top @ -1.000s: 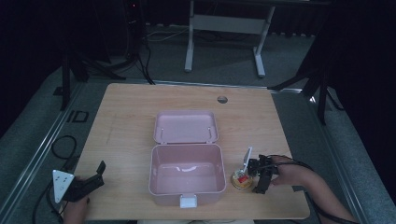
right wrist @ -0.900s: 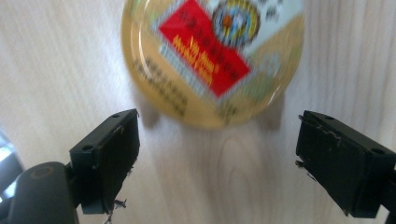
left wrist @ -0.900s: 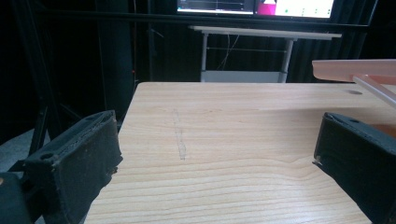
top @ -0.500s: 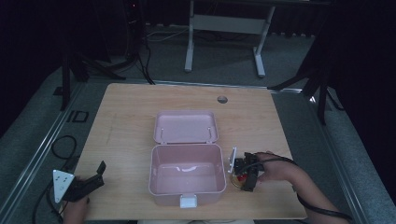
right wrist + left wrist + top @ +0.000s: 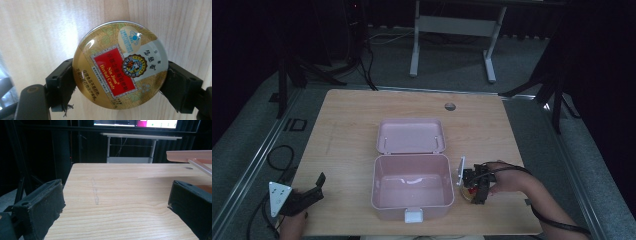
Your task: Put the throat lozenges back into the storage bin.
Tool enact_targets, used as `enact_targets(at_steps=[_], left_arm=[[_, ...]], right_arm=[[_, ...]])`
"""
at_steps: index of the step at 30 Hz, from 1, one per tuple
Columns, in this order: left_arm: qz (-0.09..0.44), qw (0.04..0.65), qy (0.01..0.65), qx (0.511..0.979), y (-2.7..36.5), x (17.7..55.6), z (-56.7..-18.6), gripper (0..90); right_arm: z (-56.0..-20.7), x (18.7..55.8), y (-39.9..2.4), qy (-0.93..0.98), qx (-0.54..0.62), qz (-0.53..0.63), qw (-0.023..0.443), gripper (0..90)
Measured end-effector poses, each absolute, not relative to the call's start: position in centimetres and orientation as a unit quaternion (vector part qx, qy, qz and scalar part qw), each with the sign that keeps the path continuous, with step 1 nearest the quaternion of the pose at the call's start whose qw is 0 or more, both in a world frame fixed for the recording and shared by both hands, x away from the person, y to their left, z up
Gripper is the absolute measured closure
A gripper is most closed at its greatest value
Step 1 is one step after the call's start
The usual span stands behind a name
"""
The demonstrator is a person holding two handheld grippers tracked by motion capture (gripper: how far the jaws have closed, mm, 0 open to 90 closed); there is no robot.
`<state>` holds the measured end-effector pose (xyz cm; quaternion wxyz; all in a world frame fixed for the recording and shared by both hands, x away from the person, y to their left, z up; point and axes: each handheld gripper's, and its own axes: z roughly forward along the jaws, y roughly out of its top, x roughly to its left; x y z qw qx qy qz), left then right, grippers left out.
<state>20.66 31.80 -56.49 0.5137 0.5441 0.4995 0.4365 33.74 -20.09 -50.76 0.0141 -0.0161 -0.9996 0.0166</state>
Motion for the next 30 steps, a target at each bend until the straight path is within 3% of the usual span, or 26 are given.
enact_targets(at_steps=[19, 30], left_arm=[[0.436, 0.506, 0.497, 0.553, 31.5, 20.8, -56.6, 0.9], [0.433, 0.507, 0.498, 0.555, 31.5, 20.9, -56.6, 0.9]], right_arm=[[-45.4, 31.4, -21.2, -0.998, -0.042, 0.011, 0.036, 19.9], [-43.0, 30.6, -20.6, -0.999, -0.047, 0.005, 0.025, 19.9]])
